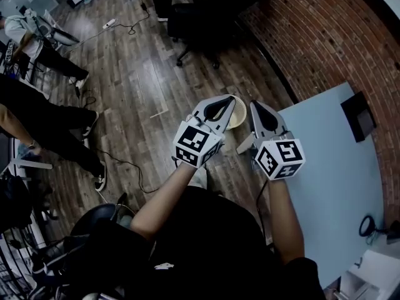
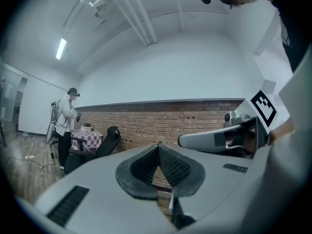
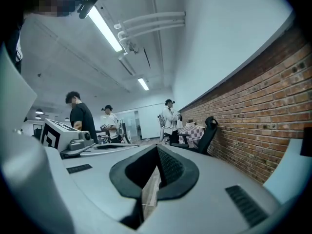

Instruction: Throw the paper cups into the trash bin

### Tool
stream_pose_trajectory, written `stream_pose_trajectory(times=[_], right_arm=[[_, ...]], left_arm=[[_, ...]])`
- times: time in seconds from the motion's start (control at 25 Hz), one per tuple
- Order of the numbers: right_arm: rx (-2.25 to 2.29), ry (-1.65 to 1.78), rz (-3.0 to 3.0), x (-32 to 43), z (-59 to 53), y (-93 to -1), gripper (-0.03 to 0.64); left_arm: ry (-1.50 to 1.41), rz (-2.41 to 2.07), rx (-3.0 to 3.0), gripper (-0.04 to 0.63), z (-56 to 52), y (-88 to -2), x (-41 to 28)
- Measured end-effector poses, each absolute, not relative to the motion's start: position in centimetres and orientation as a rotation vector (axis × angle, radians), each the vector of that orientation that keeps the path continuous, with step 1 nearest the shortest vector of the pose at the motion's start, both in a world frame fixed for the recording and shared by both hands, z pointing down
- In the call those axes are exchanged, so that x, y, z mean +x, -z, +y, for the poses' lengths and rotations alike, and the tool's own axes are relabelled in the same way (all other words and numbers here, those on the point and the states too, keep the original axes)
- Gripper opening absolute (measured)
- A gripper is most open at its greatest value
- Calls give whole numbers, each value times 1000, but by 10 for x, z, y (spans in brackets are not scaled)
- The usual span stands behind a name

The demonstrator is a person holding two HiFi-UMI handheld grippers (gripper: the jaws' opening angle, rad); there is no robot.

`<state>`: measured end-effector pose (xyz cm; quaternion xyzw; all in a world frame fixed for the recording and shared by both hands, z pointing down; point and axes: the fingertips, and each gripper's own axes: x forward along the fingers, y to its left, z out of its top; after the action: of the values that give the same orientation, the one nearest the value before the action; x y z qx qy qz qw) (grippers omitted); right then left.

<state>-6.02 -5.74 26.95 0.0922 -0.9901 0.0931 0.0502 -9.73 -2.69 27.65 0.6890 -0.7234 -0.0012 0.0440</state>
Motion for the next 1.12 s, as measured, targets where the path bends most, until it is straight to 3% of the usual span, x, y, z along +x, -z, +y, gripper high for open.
stream_pose_trajectory(times=[1.12], right_arm=[[265, -266, -3038, 1, 23, -264, 0]], left_arm=[[32, -2212, 2088, 9, 44, -274, -31]])
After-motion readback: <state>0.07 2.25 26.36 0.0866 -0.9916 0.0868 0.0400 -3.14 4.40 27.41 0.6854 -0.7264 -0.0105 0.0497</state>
